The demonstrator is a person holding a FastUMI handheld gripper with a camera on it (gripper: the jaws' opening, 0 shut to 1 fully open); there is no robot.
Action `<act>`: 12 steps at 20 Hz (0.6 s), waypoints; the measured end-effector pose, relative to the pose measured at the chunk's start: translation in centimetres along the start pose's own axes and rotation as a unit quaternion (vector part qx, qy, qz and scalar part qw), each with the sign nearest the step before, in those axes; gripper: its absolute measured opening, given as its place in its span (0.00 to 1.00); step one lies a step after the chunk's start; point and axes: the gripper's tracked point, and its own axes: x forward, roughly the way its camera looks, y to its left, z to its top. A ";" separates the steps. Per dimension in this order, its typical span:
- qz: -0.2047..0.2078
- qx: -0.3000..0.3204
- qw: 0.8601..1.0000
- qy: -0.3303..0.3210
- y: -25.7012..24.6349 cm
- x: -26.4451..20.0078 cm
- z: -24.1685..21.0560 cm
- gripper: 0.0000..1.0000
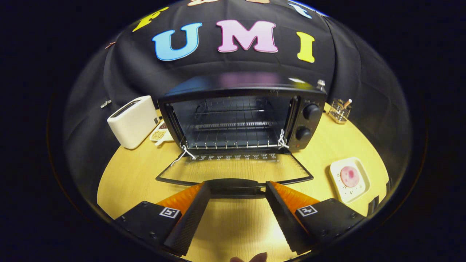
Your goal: Open the toaster oven, put the food inside, and close the toaster oven door.
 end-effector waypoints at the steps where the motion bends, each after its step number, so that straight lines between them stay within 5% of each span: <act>1: 0.001 -0.003 1.000 0.008 -0.2 0.1 -0.6 1.00; 12: 0.030 -0.009 0.999 0.041 -1.3 -0.7 -2.4 1.00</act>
